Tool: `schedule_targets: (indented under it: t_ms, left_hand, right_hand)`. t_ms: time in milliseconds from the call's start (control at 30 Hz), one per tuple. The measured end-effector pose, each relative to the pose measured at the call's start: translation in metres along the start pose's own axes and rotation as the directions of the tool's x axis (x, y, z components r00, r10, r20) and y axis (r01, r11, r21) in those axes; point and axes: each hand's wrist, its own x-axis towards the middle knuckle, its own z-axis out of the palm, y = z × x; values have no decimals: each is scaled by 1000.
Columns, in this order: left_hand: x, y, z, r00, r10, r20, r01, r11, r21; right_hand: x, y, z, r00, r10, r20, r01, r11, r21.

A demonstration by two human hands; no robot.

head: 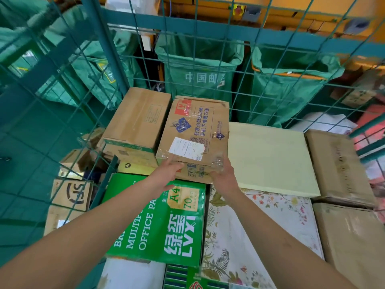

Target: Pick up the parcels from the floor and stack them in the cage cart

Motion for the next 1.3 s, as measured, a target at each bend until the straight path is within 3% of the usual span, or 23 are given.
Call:
schedule_targets:
  t_ms: [267, 400, 667, 900, 1033, 1300]
  left_hand:
    - [-89, 6, 23, 994, 92, 55, -99, 985, 144]
    - [-143, 12, 31, 982, 164, 89, -179, 964, 199]
    - [-242, -2, 30, 938, 270, 216, -303, 943, 139]
    - [-286, -23, 26, 859, 312, 405, -389, 913, 120]
    - [-294, -43, 41, 794, 264, 547, -402, 904, 146]
    - [-323, -105, 103, 674, 70, 735, -390, 879, 274]
  right_hand:
    - [-95, -16, -36, 989, 125, 83, -136, 980, 145]
    - [-141, -35, -53, 991, 101, 86, -118, 966, 228]
    - [-250, -50, -85, 994, 36, 101, -68, 941, 332]
    - [-341, -28, -92, 997, 71, -25, -56, 921, 386]
    - [-389, -7, -85, 978, 162, -134, -81, 877, 473]
    - [-502, 62, -78, 846, 395, -357, -67, 743, 666]
